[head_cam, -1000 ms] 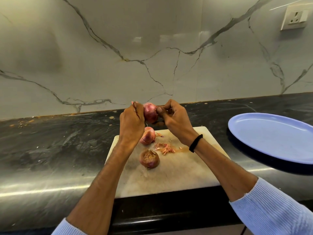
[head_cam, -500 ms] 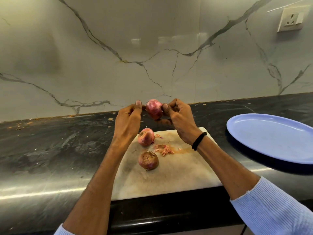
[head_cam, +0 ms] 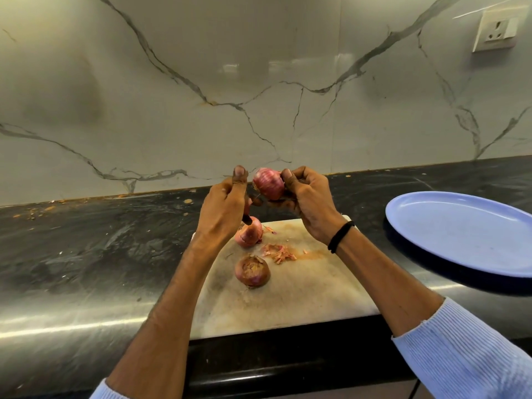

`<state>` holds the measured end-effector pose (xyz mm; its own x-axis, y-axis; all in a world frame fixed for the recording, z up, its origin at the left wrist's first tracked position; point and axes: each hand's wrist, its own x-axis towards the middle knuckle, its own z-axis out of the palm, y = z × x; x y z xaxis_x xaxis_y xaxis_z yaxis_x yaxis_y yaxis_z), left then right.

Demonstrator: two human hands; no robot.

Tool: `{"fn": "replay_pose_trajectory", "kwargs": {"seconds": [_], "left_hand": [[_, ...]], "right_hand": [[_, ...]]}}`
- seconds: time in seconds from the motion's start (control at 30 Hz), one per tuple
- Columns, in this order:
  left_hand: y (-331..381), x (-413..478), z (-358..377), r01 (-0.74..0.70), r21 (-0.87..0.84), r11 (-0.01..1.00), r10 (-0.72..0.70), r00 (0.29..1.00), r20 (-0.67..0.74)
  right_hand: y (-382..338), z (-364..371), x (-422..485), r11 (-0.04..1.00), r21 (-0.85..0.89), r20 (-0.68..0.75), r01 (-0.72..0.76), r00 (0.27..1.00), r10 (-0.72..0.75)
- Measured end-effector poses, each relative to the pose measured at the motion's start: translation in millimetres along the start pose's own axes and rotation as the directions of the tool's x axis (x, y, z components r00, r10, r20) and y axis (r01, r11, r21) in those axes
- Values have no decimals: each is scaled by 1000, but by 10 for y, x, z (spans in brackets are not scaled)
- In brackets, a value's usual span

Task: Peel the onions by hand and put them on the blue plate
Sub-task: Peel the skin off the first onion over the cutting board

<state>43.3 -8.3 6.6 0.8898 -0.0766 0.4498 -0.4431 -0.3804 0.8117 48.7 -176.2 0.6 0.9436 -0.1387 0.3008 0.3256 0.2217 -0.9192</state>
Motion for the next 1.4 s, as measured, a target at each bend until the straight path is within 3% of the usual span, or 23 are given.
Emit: {"fn": "replay_pose_trajectory", "kwargs": {"seconds": [0.3,0.47,0.6,0.77,0.93,1.13,1.4], "left_hand": [[21,-4,47,-83,-85,993,95,984,149],[-24,24,153,-122,79,989,106,978,181],[-108,66,169,-229,204,952,199,967,158],[-100,47,174,-282,149,948,271,958,89],[-121,51,156,-292,158,943,297,955,-7],[-164,67,134,-382,327,864,389,920,46],[-171,35,138,-351,280,894,358,933,30]], "right_hand": [[14,-28,54,1000,2,-45,1,999,-1],[-7,-48,62,999,32,-41,10,999,-9],[25,-60,80,999,21,-30,24,999,-24],[51,-30,77,999,4,-31,32,999,-32],[60,44,15,997,-71,128,36,991,-27],[90,31,-29,986,-99,177,136,977,-118],[108,13,-8,963,-225,79,149,988,-134]]}}
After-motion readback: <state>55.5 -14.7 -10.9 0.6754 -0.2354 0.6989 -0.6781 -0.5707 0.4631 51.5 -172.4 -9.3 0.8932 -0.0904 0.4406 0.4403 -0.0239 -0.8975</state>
